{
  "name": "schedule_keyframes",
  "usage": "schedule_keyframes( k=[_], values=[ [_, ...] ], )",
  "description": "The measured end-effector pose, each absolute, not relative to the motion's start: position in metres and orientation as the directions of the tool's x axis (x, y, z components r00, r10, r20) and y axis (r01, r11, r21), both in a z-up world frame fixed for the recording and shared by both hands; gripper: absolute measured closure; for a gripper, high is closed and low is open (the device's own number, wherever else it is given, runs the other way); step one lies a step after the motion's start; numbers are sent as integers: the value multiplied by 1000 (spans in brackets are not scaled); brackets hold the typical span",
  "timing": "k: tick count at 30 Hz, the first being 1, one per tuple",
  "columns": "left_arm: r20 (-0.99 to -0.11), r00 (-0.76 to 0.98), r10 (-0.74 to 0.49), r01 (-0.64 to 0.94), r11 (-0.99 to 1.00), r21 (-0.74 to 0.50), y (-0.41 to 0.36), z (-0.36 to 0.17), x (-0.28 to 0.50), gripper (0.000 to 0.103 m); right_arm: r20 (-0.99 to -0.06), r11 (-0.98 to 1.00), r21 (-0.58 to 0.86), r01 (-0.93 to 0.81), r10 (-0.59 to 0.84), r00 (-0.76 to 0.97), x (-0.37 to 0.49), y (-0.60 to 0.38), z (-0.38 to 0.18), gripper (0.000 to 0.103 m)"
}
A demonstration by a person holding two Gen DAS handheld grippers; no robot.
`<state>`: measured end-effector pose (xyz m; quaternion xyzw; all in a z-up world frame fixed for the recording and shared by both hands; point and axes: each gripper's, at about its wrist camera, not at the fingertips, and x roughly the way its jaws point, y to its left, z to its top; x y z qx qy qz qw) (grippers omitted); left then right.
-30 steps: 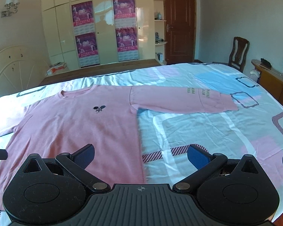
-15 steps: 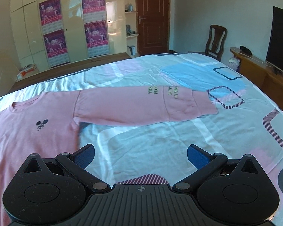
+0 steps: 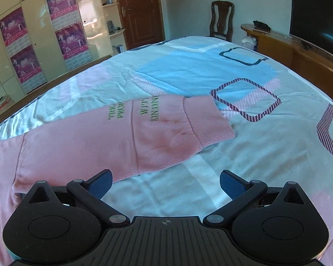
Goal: Fold small clothes
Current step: 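Grasp the cuff of the sleeve with green print using the right gripper, then lift the held sleeve and fold it across the chest with the right gripper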
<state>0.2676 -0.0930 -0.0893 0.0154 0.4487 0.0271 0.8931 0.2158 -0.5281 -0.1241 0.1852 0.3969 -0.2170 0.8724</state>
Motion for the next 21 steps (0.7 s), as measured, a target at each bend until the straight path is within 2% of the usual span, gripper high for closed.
schedule_keyframes(
  k=[2, 3, 4, 9, 12, 16, 21],
  values=[
    [-804, 589, 83, -26, 996, 84, -95, -93, 274, 6, -774, 830, 146, 538, -243, 585, 223, -537, -130, 12],
    [-808, 583, 88, -24, 996, 91, -95, -95, 277, 6, -776, 826, 145, 545, -246, 580, 225, -541, -132, 31],
    [-811, 578, 91, -26, 995, 93, -95, -97, 279, 6, -782, 815, 152, 558, -246, 573, 229, -545, -135, 39],
    [-808, 585, 66, -6, 997, 77, -89, -102, 284, 8, -792, 741, 256, 620, -207, 574, 240, -572, -153, 39],
    [-814, 575, 80, -6, 996, 93, -89, -104, 289, 8, -786, 747, 242, 619, -224, 577, 247, -575, -156, 42],
    [-823, 560, 93, -3, 994, 110, -87, -106, 293, 14, -771, 761, 240, 602, -227, 594, 255, -574, -154, 86],
    [-836, 542, 80, -6, 996, 91, -79, -107, 298, 22, -730, 792, 219, 570, -254, 634, 262, -563, -140, 94]
  ],
)
